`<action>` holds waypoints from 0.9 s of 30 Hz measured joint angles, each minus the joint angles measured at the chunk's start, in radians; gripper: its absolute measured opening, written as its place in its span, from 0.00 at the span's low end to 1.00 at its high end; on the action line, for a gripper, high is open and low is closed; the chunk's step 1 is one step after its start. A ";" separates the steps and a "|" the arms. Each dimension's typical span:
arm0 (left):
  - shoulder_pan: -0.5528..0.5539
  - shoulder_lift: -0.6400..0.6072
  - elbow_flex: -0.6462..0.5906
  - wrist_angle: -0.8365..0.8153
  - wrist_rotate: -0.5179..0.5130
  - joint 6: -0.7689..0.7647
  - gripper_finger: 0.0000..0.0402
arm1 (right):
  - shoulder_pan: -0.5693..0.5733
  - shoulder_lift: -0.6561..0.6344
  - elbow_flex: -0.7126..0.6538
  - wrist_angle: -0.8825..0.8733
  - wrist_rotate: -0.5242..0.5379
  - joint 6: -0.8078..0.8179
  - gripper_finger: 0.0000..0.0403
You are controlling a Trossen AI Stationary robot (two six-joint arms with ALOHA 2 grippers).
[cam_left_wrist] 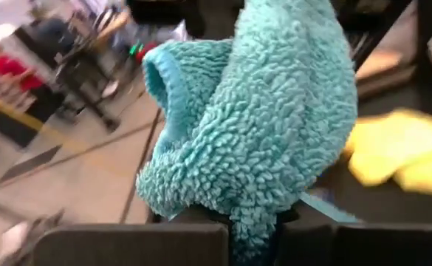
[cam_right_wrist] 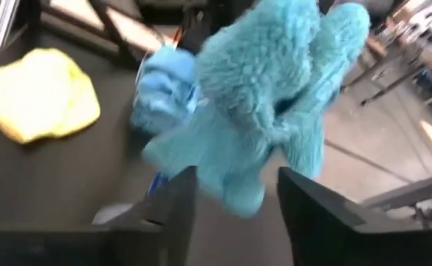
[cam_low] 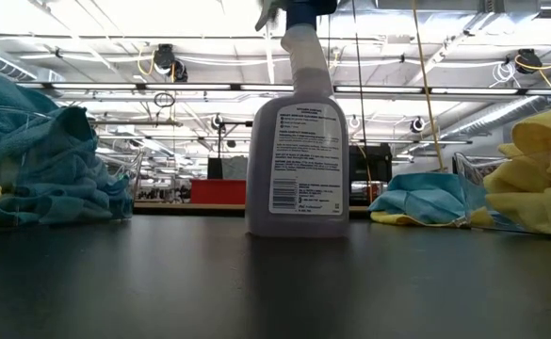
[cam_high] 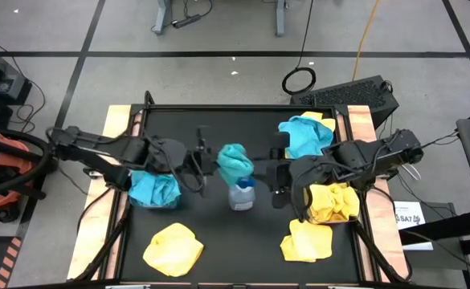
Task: Sort microfiber towel by color & place in baskets
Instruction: Put the blue microfiber cloth into the left transparent bin
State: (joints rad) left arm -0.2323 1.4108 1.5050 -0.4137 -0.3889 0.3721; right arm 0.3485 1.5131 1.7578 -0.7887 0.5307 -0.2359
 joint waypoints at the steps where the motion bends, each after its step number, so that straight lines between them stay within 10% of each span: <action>1: -0.007 -0.014 0.003 -0.053 -0.032 -0.007 0.04 | 0.000 0.000 0.000 -0.023 -0.001 0.015 0.47; 8: -0.047 -0.132 0.022 -0.430 -0.197 -0.216 0.04 | 0.000 0.000 0.000 -0.163 -0.002 0.112 0.69; 17: -0.079 -0.174 0.005 -0.984 -0.236 -0.652 0.04 | 0.013 0.000 0.000 -0.294 -0.004 0.225 0.73; 27: -0.067 -0.227 -0.320 -1.020 -0.314 -0.926 0.04 | 0.088 0.000 0.000 -0.299 -0.004 0.277 0.73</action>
State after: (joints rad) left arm -0.2995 1.1838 1.1847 -1.4340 -0.7025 -0.5535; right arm 0.4367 1.5127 1.7576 -1.0882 0.5266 0.0416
